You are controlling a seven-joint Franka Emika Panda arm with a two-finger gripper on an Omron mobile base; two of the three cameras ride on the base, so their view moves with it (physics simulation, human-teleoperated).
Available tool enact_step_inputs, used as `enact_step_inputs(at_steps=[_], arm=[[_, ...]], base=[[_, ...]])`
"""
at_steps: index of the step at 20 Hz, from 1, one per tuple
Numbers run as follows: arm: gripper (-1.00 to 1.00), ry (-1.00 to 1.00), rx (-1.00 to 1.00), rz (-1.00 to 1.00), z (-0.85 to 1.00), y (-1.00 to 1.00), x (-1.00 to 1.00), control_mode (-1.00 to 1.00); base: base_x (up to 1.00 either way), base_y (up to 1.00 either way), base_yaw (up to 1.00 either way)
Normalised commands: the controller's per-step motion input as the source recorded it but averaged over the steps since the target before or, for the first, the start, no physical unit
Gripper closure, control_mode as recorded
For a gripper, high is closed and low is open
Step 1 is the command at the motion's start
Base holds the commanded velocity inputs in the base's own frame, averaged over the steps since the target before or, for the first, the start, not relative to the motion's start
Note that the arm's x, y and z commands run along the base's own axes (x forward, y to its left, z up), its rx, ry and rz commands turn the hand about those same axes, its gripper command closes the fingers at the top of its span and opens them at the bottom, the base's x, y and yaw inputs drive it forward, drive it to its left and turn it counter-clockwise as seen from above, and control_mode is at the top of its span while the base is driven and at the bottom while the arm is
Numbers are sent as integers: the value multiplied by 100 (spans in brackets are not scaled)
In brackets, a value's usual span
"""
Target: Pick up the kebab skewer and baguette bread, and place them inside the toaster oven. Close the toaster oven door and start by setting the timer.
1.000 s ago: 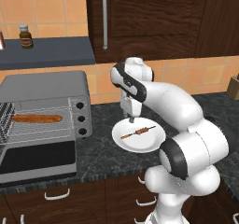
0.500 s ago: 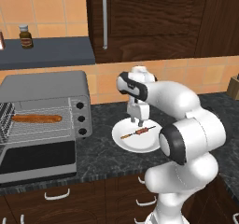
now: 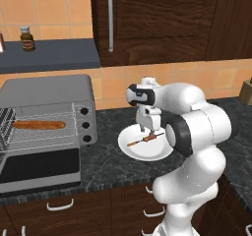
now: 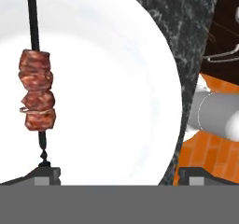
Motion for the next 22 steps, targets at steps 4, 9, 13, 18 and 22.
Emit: enact_step_inputs(at_steps=[4,9,13,18,22], arm=[[-100,4,0,8,-38,-23,29,-100],[-100,-5,0,8,-43,-23,14,-100],[-100,-7,0,9,-34,-24,28,-100],[-100,-1,0,2,-4,-2,32,-100],[-100,-10,0,0,-7,0,15,-100]], base=[[0,0,0],[0,0,0],[0,0,0],[0,0,0],[0,0,0]])
